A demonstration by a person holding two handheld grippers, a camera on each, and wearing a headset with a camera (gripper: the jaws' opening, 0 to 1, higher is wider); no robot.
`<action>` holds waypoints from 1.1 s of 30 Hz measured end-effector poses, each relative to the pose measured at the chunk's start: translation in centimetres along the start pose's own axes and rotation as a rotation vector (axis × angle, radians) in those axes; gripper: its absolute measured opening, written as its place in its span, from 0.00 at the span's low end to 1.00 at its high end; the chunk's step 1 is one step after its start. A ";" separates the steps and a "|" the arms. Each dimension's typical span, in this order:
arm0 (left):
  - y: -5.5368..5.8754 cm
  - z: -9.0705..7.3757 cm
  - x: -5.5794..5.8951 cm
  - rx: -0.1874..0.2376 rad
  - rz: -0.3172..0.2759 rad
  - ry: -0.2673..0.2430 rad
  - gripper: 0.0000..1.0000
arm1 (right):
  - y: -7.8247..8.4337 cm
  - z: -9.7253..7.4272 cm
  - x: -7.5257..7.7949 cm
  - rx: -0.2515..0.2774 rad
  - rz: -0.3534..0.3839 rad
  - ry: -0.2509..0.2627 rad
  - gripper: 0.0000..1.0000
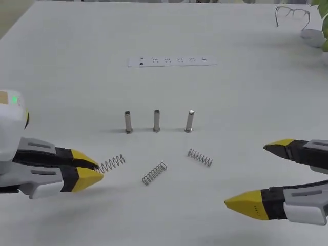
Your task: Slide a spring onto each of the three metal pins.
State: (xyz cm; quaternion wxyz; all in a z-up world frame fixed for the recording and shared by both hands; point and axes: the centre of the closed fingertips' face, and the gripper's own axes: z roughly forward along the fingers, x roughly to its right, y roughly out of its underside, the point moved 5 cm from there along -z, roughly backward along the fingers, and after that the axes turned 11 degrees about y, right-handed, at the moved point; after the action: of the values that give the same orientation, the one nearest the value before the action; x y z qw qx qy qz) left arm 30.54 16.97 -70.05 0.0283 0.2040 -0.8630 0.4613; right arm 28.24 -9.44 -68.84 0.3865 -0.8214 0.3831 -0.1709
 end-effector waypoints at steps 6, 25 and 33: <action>0.0 0.0 0.3 -0.021 0.013 0.015 0.02 | -1.1 0.8 -0.7 0.014 -0.043 -0.045 0.84; -0.4 0.8 1.7 -0.035 0.047 0.113 0.02 | -3.1 2.5 -3.7 0.027 -0.195 -0.195 0.76; -0.5 1.0 2.0 -0.053 0.068 0.136 0.02 | -3.7 3.3 -4.6 0.044 -0.220 -0.242 0.73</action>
State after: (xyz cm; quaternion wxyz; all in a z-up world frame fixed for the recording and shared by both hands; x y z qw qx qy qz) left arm 28.99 15.26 -69.80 0.0767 0.1418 -0.8774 0.4518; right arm 29.01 -2.79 -68.03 0.4269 -0.8642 0.2377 -0.1202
